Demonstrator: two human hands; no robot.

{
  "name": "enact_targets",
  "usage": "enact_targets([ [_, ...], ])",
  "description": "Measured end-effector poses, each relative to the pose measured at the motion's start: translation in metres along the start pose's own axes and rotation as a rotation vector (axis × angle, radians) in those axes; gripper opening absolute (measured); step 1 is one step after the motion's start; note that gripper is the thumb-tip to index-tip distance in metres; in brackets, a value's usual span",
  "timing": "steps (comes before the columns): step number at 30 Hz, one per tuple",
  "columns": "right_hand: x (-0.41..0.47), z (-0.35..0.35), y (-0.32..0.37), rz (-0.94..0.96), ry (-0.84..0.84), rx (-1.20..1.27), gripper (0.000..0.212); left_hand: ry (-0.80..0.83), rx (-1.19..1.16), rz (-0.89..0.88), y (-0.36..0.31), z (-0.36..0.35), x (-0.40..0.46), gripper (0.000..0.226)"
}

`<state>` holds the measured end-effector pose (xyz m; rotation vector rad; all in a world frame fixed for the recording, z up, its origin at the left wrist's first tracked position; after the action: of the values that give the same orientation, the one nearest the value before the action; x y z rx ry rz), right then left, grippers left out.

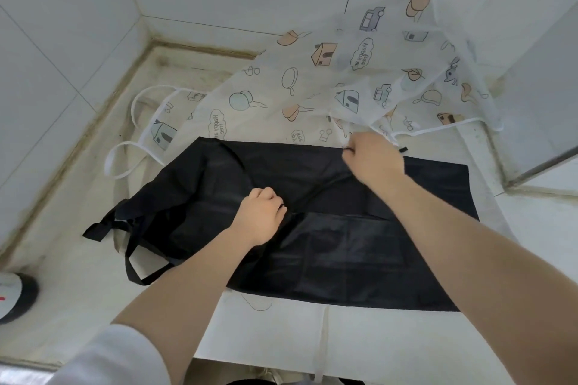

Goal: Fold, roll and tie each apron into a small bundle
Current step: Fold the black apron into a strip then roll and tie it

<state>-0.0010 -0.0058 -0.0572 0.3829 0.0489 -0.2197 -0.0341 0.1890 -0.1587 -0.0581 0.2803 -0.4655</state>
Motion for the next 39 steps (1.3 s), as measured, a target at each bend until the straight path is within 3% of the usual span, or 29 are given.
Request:
enact_targets([
  [2,0.017,0.009,-0.009,-0.014,0.003,0.126,0.021,-0.001,-0.023,0.032,0.001,0.0,0.003,0.04],
  [4,0.033,0.011,-0.009,-0.011,0.045,0.411,0.023,-0.015,-0.054,0.079,0.002,0.001,0.006,0.037],
  [7,0.043,0.004,0.002,-0.021,0.086,0.925,0.05,-0.069,-0.053,0.125,0.003,0.006,0.011,0.032],
  [8,0.045,0.0,0.006,0.034,0.099,0.881,0.056,-0.082,-0.069,0.139,0.004,0.007,0.012,0.034],
  [11,0.033,-0.021,0.008,0.313,0.212,0.295,0.049,-0.076,-0.068,0.144,0.005,0.008,0.015,0.042],
  [15,0.009,-0.06,-0.005,0.538,0.536,-0.236,0.035,-0.055,-0.002,0.157,0.002,0.004,0.017,0.05],
  [18,0.013,-0.063,-0.014,0.524,0.448,-0.452,0.026,-0.02,-0.014,0.192,-0.005,0.004,0.023,0.064],
  [23,0.041,-0.049,-0.007,0.447,0.325,-0.356,0.018,-0.044,0.231,0.177,-0.022,-0.008,0.031,0.082],
  [27,0.058,-0.041,0.018,0.547,0.138,-0.203,0.019,-0.109,0.083,0.192,-0.02,-0.019,0.027,0.083],
  [32,0.053,-0.054,0.026,0.533,0.364,-0.023,0.081,-0.221,-0.16,0.128,-0.012,-0.008,0.022,0.07],
  [36,0.022,-0.052,0.01,0.672,0.166,-0.048,0.058,-0.251,0.071,0.067,-0.009,-0.003,0.001,0.039],
  [37,0.012,-0.057,0.005,0.721,0.168,-0.033,0.054,-0.261,0.161,0.053,-0.009,-0.005,-0.003,0.037],
  [39,-0.013,-0.081,-0.013,0.711,0.349,-0.109,0.062,-0.25,0.275,0.013,-0.013,-0.009,-0.012,0.049],
])
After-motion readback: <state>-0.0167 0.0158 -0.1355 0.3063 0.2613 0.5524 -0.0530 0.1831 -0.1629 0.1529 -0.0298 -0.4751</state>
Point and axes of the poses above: each hand's wrist, its own x-axis towards the middle knuckle, its own z-axis out of the back of the hand, y = z × x, the point moved 5 cm from there along x, towards the middle knuckle, and after that the axes turned 13 degrees about x, right-handed, at the moved point
